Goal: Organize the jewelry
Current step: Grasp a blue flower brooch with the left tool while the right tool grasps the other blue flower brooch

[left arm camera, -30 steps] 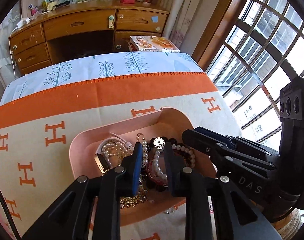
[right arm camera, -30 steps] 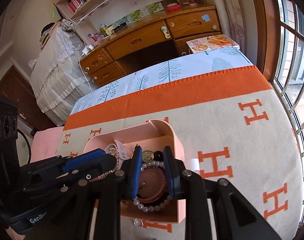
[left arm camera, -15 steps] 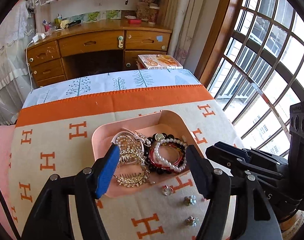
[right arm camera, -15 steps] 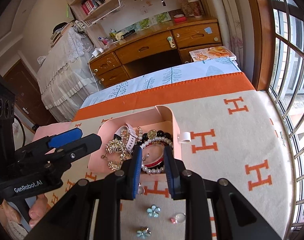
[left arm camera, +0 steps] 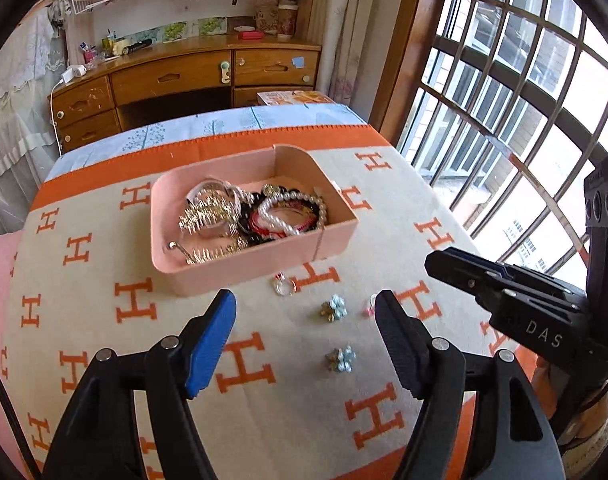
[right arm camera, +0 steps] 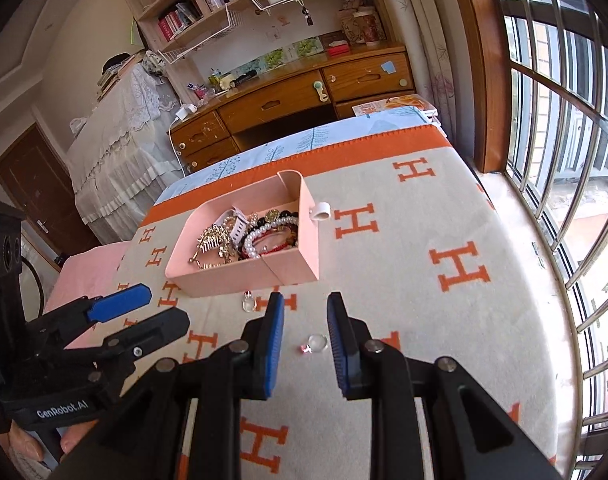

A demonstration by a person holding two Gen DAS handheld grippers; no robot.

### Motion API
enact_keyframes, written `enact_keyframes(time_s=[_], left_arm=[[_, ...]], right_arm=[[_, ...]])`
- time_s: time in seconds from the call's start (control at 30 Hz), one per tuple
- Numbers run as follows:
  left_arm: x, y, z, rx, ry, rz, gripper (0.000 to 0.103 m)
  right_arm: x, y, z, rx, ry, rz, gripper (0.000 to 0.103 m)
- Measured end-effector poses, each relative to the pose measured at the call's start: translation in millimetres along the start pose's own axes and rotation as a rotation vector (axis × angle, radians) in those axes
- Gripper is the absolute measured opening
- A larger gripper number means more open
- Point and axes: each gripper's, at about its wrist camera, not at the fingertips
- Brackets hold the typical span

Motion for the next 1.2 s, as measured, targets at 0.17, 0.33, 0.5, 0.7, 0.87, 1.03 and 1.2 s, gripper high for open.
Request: enact_keyframes(time_s=[0.17,0.33,0.5,0.7,0.87,1.03,1.2], left_arm=[[-12,37,-11,0.046,0.004,-0.023,0.070],[-25,65,-20,0.057,-0.007,-0.079,0.069],[-42,77,-29,0.051,-0.026,-0.139,0.045],[-52,81,-29,0.008,-0.033,-0.180,0.013],[-51,79,-26,-0.015,-0.040,-0.162,0.012],[-35,75,-21,-0.024,-0.059,-0.099,0.012],[-15,71,-10,-0.048,-0.086,-0.039,0.012]], right_arm=[[-19,25,2,0.024,-0.003,-0.056,0.022],[-30,50,-1,0.071,-0.011,-0.089,0.022],[-34,62,0,0.083,-0.030,-0.113,0.023],[-36,67,1,0.075,-0.042,-0.114,0.023],[-34,68,2,0.072,-0.044,-0.098,0.023],[-29,68,0,0.074,-0.051,-0.074,0.023],[-17,67,-5,0.090,-0.072,-0.047,0.023]])
Point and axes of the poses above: each gripper's, at about its wrist camera, not at the fingertips, and z roughly against the way its jaws point, x to its left, y to its underside, and after that the axes turned 14 degrees about -x, right-handed
